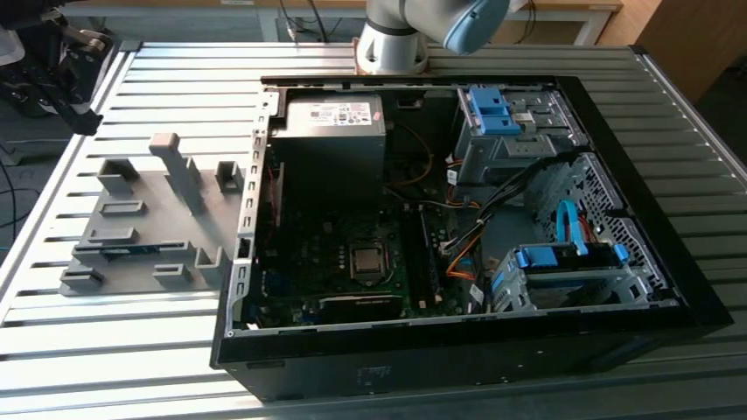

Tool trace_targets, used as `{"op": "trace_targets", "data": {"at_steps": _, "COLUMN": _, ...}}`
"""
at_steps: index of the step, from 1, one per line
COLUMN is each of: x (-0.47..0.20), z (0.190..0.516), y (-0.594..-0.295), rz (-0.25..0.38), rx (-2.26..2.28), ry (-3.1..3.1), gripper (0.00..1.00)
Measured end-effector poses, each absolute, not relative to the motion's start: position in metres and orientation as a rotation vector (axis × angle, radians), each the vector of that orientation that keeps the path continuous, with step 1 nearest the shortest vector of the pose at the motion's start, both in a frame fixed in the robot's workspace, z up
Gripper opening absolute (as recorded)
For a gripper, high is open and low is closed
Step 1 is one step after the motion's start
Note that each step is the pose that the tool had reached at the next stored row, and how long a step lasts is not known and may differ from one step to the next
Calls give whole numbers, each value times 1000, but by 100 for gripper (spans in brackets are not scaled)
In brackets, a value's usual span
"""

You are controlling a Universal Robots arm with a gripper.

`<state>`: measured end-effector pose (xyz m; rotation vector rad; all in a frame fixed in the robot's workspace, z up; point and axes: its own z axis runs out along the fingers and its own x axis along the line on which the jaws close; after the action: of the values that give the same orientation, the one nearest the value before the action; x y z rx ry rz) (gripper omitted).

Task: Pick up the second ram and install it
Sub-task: 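Pick up the second ram and move it above second insertion slot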

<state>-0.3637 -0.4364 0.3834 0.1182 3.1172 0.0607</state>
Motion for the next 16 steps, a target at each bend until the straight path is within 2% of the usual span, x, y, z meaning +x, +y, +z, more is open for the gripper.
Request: {"op": "trace_targets", "data": {"at_steps": 16, "x": -368, "z": 383, "y": -436, "rz": 62, "rx": -15, "ry": 3121, "gripper": 11}}
